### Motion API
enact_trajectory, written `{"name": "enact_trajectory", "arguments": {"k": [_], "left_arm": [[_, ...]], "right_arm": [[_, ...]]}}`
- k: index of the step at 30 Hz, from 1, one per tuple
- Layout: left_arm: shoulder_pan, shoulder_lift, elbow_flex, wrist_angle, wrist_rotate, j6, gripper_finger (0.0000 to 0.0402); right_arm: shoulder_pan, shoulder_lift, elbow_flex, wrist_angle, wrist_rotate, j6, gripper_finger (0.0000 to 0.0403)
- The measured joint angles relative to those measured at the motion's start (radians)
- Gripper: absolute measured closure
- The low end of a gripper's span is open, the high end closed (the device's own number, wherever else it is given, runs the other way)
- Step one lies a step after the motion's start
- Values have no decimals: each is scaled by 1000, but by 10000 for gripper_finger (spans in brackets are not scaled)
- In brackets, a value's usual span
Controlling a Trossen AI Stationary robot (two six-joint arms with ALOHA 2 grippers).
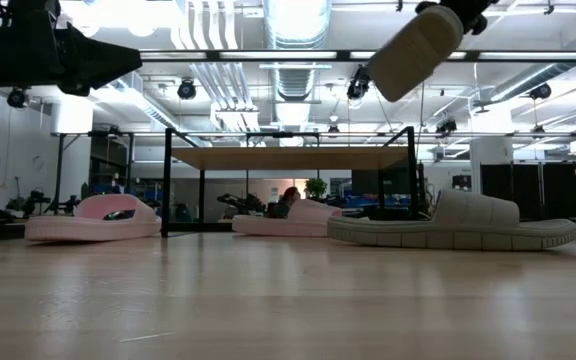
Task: Pick and place slides into the shelf
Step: Put the top gray slipper on the shelf
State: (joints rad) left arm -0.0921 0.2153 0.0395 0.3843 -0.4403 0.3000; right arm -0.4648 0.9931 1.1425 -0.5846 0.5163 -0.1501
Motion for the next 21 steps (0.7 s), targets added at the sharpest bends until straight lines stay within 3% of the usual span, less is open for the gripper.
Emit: {"name": "enact_trajectory", "arguments": {"k": [9, 21], "left_arm": [[0, -2, 0, 0, -4, 0, 212], [0, -2, 0, 0, -4, 0, 212]], "right_arm": [[43, 173, 89, 40, 0, -17, 390], [87, 424, 307, 45, 8, -97, 390]]}}
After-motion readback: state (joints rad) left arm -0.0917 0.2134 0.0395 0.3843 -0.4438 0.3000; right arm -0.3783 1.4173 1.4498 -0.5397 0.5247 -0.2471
